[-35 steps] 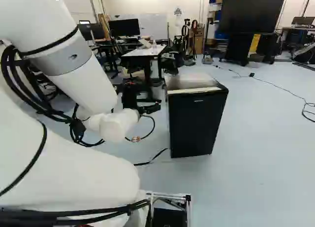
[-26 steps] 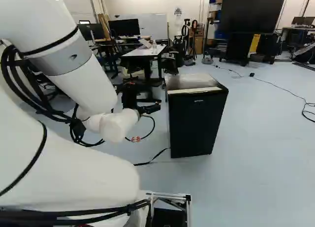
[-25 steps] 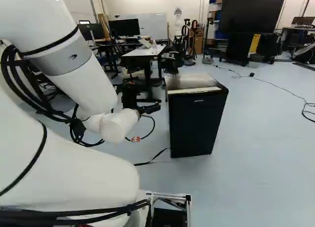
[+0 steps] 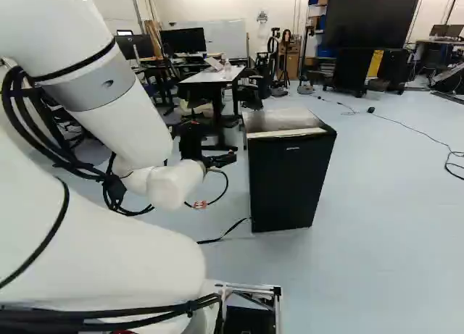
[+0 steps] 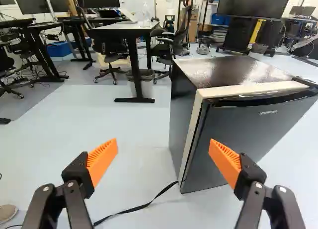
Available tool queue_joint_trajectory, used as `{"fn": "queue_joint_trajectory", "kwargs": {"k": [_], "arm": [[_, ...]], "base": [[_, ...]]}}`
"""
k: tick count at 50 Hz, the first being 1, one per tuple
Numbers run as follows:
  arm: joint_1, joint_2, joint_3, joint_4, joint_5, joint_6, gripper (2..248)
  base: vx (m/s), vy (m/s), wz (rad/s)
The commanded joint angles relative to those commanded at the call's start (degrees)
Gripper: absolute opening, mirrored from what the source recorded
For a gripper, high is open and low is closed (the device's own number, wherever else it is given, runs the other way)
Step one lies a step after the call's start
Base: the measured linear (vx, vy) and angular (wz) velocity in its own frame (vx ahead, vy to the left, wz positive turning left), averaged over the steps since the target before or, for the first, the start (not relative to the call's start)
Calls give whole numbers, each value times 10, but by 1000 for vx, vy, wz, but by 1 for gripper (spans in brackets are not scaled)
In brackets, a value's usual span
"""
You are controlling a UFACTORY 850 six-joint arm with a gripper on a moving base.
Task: Open the fridge door
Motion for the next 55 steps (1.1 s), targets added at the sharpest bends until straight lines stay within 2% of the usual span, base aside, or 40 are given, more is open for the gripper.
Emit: {"fn": "queue_joint_trajectory", "kwargs": {"k": [28, 55], "arm": [[2, -53, -46, 4, 0, 0, 247], [12, -108, -97, 40, 0, 0, 247]], "base": [[0, 0, 0], [0, 0, 0]]}}
